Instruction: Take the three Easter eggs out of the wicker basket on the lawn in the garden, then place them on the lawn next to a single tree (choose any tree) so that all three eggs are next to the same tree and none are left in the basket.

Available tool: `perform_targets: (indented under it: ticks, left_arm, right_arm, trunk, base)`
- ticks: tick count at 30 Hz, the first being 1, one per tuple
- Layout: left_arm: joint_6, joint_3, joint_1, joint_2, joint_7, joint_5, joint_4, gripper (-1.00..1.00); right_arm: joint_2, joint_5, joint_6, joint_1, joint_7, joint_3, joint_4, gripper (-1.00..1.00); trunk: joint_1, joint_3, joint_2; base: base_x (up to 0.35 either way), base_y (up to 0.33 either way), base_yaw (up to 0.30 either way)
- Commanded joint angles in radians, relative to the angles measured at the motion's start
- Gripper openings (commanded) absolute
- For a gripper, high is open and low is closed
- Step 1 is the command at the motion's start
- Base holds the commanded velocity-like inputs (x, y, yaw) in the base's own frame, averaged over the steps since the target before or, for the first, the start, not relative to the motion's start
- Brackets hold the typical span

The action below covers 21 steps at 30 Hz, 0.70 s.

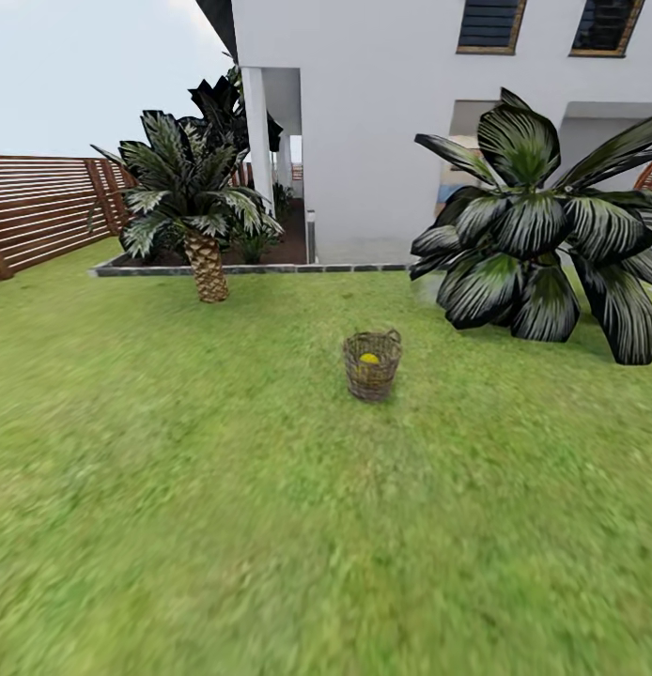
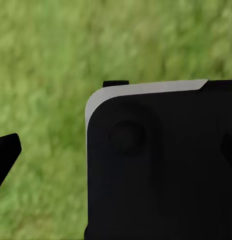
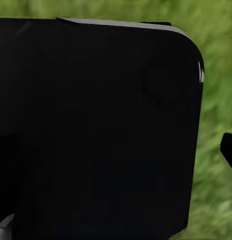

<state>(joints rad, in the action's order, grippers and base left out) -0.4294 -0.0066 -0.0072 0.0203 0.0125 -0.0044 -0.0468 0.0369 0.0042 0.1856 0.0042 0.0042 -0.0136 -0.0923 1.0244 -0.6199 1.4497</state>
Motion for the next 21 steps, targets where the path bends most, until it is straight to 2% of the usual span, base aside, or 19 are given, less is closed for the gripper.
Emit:
perform_targets:
  ticks: [1,21]
  left_arm:
    - [-0.003,-0.001,0.000,0.000,0.001,0.000,0.001,1.00]
    - [-0.027,0.004,0.000,0.001,0.001,0.000,0.001,1.00]
  right_arm:
    - [0.000,0.000,0.002,0.000,0.000,-0.001,-0.001,1.00]
    - [0.000,0.000,0.002,0.000,0.000,-0.001,-0.001,1.00]
  trunk:
    - [0.001,-0.001,0.000]
    - [0.001,-0.001,0.000]
  base:
    - [0.324,0.086,0.000]
    - [0.324,0.086,0.000]
